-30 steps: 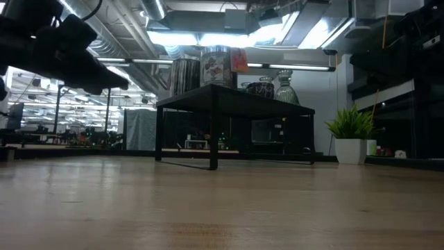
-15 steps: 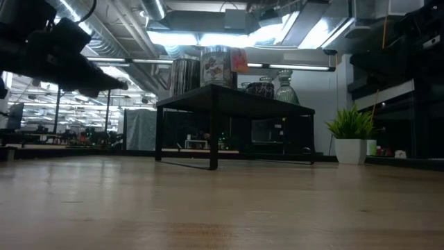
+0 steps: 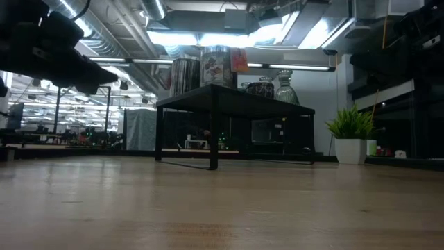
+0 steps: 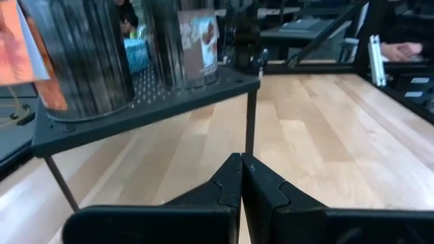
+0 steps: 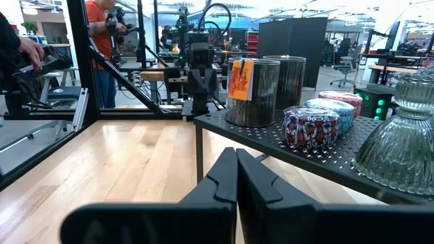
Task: Pick & Place candle stick holders
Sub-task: Return to Home Position
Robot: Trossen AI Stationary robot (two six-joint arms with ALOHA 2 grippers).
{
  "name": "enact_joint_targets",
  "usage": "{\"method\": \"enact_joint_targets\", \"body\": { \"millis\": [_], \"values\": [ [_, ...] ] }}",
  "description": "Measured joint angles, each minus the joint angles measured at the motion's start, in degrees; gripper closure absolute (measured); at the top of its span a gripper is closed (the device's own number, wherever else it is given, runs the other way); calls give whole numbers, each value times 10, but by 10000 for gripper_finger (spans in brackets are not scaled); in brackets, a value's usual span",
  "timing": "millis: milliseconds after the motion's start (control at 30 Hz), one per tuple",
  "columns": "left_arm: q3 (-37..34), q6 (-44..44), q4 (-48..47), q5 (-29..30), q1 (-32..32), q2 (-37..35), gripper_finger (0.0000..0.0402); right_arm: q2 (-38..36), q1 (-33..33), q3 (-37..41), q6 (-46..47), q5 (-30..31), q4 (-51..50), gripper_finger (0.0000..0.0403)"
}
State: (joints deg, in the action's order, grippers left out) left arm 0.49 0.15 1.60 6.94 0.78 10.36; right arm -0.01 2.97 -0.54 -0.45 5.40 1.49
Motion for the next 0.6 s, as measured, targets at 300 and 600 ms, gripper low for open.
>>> {"method": "enact_joint_targets", "body": {
  "millis": [300, 600],
  "values": [
    [0, 6, -3, -14, 0, -43, 399, 0, 0, 0, 0, 0, 0, 402],
    [0, 6, -8, -37, 0, -87, 398, 0, 0, 0, 0, 0, 0, 402]
  ]
}}
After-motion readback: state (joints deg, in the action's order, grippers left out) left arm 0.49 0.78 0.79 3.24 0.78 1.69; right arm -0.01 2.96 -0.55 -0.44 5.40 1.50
